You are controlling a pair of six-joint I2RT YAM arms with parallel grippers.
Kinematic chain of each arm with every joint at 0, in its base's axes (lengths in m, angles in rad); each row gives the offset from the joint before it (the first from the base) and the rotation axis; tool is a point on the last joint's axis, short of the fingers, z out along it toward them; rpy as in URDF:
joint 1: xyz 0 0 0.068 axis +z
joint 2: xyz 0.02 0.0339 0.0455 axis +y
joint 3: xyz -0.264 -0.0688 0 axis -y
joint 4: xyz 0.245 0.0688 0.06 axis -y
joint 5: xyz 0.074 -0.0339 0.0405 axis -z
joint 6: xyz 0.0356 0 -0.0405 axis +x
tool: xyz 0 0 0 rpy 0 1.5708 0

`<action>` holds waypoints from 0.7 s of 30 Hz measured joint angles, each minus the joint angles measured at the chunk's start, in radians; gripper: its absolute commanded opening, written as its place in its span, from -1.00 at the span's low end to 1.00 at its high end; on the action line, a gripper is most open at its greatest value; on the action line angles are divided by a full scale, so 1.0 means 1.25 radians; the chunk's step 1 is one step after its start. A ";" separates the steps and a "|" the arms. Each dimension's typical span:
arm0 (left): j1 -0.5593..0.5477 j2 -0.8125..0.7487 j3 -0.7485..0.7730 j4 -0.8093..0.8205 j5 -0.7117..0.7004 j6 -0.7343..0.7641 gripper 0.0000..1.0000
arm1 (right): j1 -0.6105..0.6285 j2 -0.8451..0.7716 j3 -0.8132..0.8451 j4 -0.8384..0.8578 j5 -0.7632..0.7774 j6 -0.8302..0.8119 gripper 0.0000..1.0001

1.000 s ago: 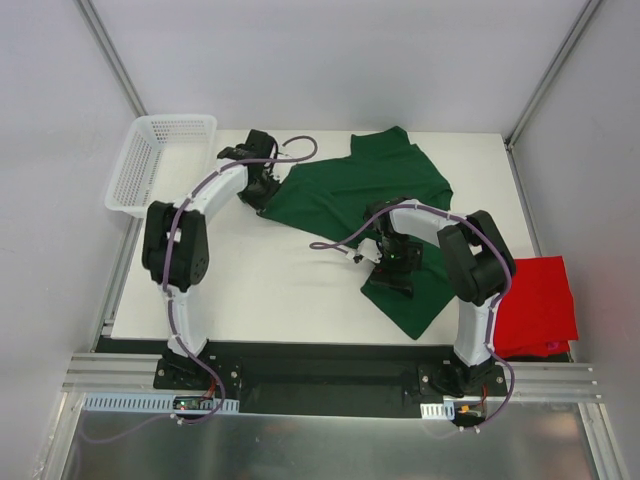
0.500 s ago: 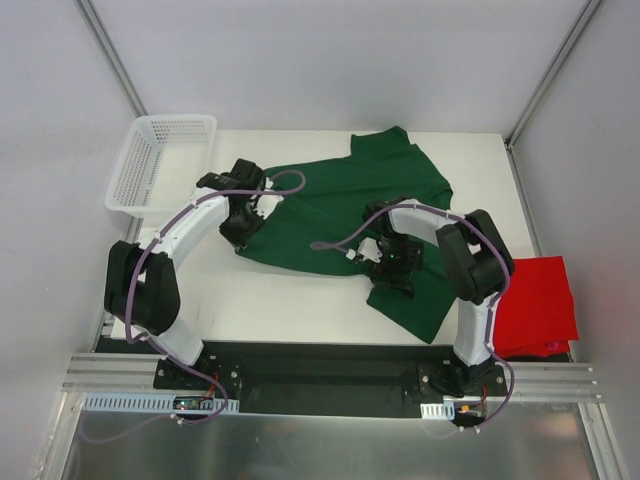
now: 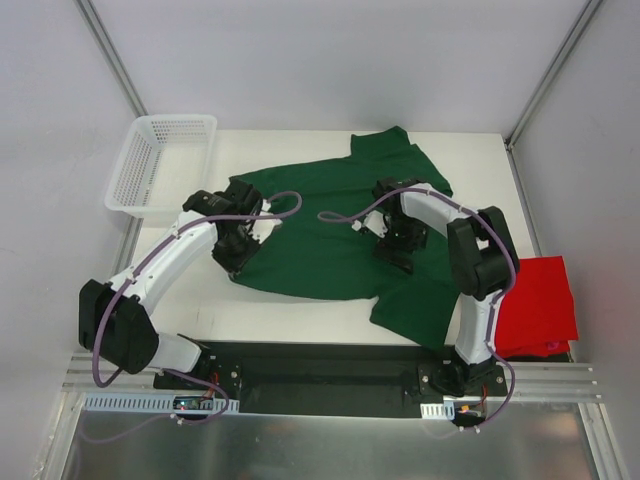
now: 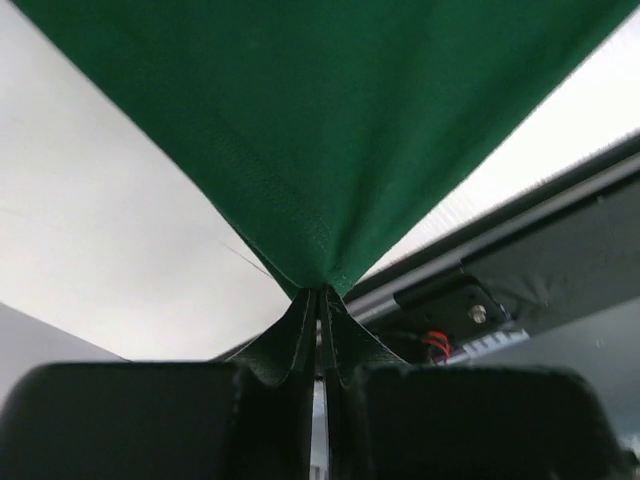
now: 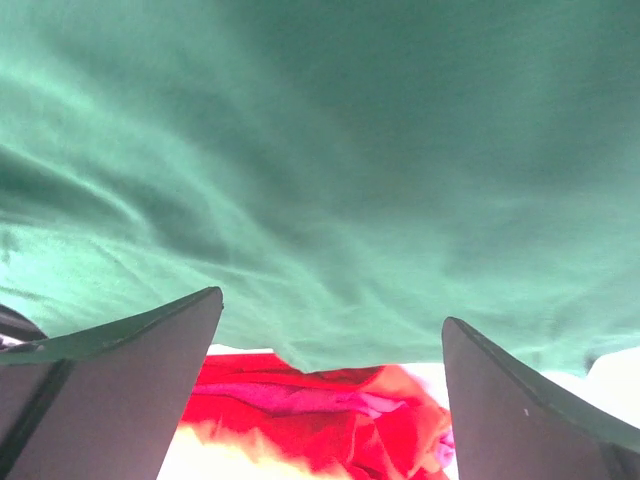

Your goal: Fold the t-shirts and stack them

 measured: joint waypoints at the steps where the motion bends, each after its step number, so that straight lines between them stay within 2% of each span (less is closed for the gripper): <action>1: -0.009 -0.009 -0.013 -0.012 0.011 0.002 -1.00 | -0.001 0.002 0.007 0.001 0.000 0.002 0.92; 10: -0.034 -0.034 -0.030 -0.123 0.077 0.078 -0.96 | -0.009 0.029 0.077 0.001 0.006 0.015 0.91; 16: -0.058 -0.033 -0.007 -0.159 0.074 0.164 -0.95 | -0.011 0.042 0.081 0.000 0.012 0.016 0.91; 17: -0.061 -0.031 -0.007 -0.163 0.072 0.176 -0.60 | -0.011 0.043 0.082 0.000 0.013 0.016 0.92; 19: -0.067 -0.024 -0.009 -0.168 0.064 0.202 0.36 | -0.013 0.046 0.083 -0.001 0.015 0.016 0.92; 20: -0.072 -0.019 -0.012 -0.171 0.058 0.212 0.98 | -0.013 0.048 0.086 -0.003 0.016 0.016 0.92; 21: -0.077 -0.015 -0.015 -0.174 0.053 0.224 0.99 | -0.014 0.051 0.090 -0.005 0.018 0.015 0.92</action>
